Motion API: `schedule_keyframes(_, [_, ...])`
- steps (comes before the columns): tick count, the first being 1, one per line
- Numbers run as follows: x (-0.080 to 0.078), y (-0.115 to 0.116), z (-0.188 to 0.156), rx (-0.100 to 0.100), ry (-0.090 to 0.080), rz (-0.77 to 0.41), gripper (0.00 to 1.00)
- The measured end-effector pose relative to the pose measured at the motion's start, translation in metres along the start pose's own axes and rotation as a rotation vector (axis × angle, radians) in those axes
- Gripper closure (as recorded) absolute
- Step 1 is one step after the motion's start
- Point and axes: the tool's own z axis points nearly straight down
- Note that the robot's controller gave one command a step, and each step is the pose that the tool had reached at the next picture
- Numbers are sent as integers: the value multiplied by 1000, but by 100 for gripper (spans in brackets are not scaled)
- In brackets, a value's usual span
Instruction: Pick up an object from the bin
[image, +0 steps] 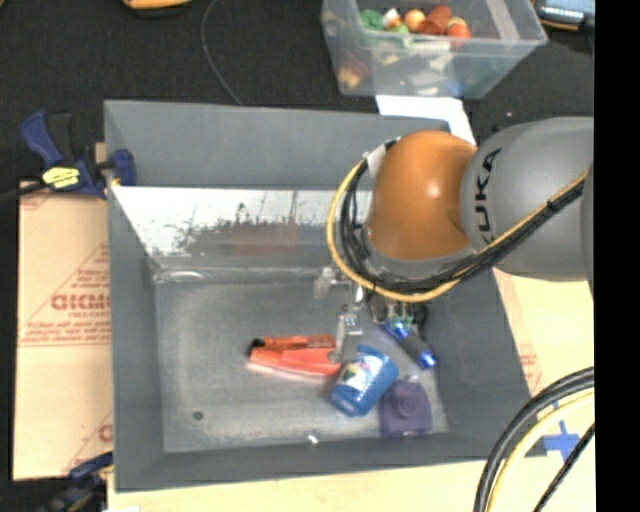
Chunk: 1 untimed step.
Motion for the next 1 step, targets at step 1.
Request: schedule_keyframes(1, [0,0,0,0,0,0,0])
